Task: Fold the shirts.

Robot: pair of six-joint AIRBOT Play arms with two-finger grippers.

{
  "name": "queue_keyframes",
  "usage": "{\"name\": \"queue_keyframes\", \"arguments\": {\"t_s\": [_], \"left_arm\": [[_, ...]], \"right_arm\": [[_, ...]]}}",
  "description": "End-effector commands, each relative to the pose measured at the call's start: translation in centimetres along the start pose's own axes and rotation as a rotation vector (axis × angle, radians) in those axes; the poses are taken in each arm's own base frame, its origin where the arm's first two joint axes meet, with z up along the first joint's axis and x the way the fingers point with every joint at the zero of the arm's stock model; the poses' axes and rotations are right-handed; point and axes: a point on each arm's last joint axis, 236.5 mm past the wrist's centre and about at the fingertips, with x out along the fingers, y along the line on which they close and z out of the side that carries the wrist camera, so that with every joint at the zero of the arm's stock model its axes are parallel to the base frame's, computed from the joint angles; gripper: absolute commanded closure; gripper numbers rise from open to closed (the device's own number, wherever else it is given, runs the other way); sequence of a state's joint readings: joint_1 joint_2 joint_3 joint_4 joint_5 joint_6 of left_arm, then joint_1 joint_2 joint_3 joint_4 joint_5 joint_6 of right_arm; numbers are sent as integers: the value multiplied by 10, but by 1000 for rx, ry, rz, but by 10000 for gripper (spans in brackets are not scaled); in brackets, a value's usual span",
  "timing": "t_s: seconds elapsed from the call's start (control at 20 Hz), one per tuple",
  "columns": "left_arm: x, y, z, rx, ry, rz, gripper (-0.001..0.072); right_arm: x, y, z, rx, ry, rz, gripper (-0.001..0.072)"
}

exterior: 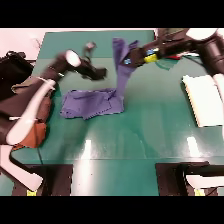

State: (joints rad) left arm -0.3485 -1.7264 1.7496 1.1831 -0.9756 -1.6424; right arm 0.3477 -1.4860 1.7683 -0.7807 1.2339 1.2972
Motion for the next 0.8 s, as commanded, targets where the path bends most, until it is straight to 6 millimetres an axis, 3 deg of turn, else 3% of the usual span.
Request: {"name": "queue_keyframes", "arguments": {"t_s": [0.0, 0.1, 0.15, 0.2, 0.3, 0.35, 0.4, 0.55, 0.65, 0.75], "left_arm": [[-131, 72, 60, 26, -171, 208, 684], [-205, 92, 83, 8, -314, 274, 684], [-233, 98, 87, -4, -363, 291, 684], [-257, 102, 89, -14, -401, 308, 684], [-283, 106, 88, -20, -436, 329, 684], [-289, 106, 86, -6, -435, 336, 684], [-289, 105, 84, -1, -427, 337, 684], [-281, 100, 80, -8, -402, 308, 684], [-274, 92, 79, 7, -392, 295, 684], [-262, 77, 79, 48, -385, 273, 684]], "right_arm": [[75, 59, 7, -23, -53, 151, 694], [130, 88, 4, -56, -57, 208, 692], [157, 102, 0, -68, -52, 231, 571], [176, 113, -6, -87, -35, 255, 338], [185, 122, -15, -108, 12, 282, 312], [180, 112, -19, -108, 36, 267, 315], [172, 93, -23, -99, 61, 233, 315], [132, -5, -51, -6, 150, 40, 326], [97, -79, -88, 142, 222, -109, 326], [66, -138, -131, 311, 256, -202, 308]]}}
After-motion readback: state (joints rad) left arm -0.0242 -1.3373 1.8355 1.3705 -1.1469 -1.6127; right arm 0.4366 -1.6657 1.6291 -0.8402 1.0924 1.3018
